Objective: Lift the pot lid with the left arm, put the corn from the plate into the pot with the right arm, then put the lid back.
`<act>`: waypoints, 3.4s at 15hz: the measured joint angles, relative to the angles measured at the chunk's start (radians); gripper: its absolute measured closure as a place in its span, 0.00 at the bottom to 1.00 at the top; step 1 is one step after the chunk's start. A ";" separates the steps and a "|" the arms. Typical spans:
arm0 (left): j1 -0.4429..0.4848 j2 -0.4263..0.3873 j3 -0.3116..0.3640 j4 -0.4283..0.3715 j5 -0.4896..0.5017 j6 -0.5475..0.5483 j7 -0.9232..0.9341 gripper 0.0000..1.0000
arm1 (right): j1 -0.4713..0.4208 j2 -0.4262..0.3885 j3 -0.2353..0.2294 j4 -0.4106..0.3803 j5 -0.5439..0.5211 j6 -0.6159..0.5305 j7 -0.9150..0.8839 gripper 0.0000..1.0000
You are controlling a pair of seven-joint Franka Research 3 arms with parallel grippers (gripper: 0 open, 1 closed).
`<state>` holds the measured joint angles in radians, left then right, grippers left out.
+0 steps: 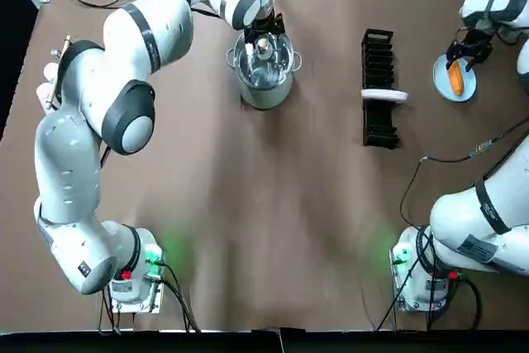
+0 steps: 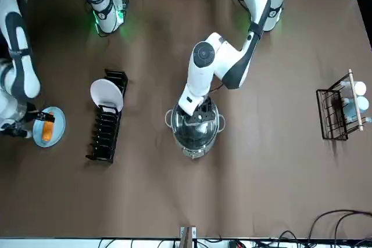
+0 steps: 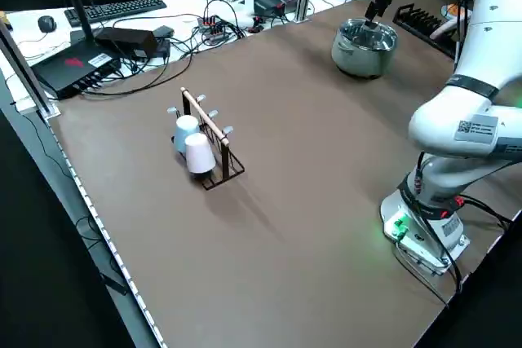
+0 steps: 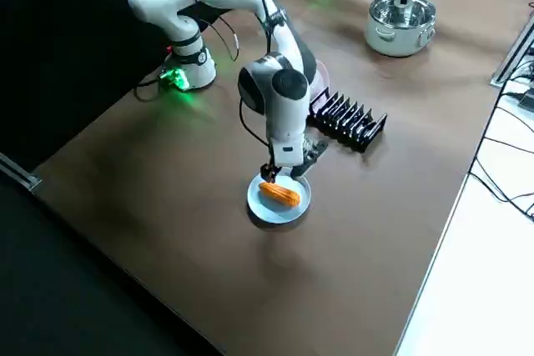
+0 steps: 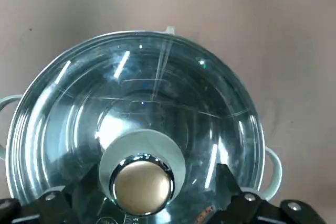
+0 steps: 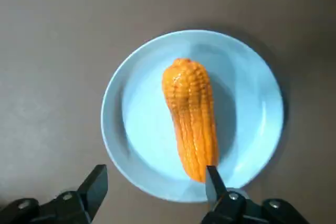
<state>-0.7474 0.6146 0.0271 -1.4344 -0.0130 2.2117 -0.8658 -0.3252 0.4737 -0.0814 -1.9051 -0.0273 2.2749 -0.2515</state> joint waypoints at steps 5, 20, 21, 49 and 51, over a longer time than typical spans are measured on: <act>-0.002 0.007 0.000 0.000 0.000 -0.044 -0.006 0.07 | -0.004 0.036 0.000 0.001 0.000 0.040 -0.059 0.27; -0.014 0.005 0.014 0.021 0.001 -0.096 -0.007 0.50 | -0.041 0.137 0.006 0.045 0.000 0.194 -0.190 0.46; -0.014 0.005 0.014 0.022 0.000 -0.097 -0.007 0.50 | -0.040 0.137 0.009 0.047 0.000 0.194 -0.190 0.49; 0.473 -0.338 0.028 -0.102 0.000 -0.580 0.635 0.50 | 0.446 -0.229 0.434 0.273 0.063 -0.433 0.635 0.60; 0.495 -0.341 0.028 -0.157 0.000 -0.519 0.668 0.50 | 0.501 -0.197 0.432 0.280 0.061 -0.381 0.700 0.60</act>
<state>-0.2520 0.2734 0.0548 -1.5916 -0.0134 1.6925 -0.1980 0.1759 0.2770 0.3510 -1.6254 0.0337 1.8936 0.4488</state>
